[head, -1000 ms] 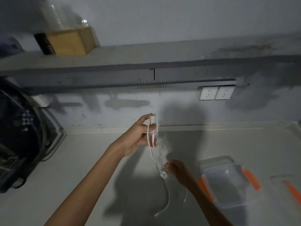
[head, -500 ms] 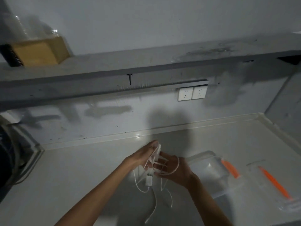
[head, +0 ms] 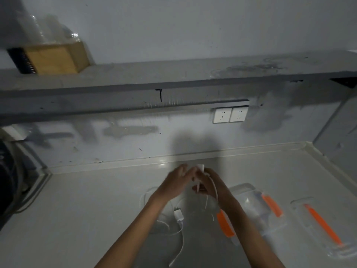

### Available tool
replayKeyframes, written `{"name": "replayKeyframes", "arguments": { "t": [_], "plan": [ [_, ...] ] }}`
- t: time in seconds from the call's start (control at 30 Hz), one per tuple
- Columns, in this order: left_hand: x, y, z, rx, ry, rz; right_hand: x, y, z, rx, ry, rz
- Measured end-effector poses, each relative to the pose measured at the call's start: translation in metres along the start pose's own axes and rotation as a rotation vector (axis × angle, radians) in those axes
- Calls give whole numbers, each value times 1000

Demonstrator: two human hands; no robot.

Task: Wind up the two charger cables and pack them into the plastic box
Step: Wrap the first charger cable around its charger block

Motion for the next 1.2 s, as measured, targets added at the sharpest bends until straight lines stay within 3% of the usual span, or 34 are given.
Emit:
{"name": "replayKeyframes", "arguments": {
  "t": [0.07,0.1,0.2,0.3,0.47,0.6,0.77,0.93,1.03,1.13,1.2],
  "plan": [
    [-15,14,10,191,-33,420,17,5,6,95,-18,-49],
    [-19,14,12,216,-33,488,25,7,11,147,-21,-81],
    [-27,5,14,250,1,493,42,3,23,206,37,-82],
    [-36,5,13,210,12,533,59,-13,23,152,83,127],
    [-63,-12,7,79,82,694,93,-86,20,39,38,239],
    [-87,11,7,211,152,725,120,-128,31,71,-10,-206],
    [-86,95,-5,357,101,828,144,-127,37,211,-78,-631],
    [-92,134,-16,240,16,950,172,-182,35,252,-181,-962],
    [-110,129,-17,130,99,867,180,-228,32,155,-399,-791],
    [-135,96,-12,-94,221,645,150,-284,27,-61,-610,-218],
    [-169,78,-3,-202,306,478,110,-300,18,57,-564,4]
  ]
}}
Point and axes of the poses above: each hand's wrist, its own z-axis away from the middle knuckle, its own y-axis out of the palm, x = y × z, the point moved 5 cm from there along -z, towards the middle knuckle, and after that the axes turned 4 degrees about z, right-handed, at the moved point
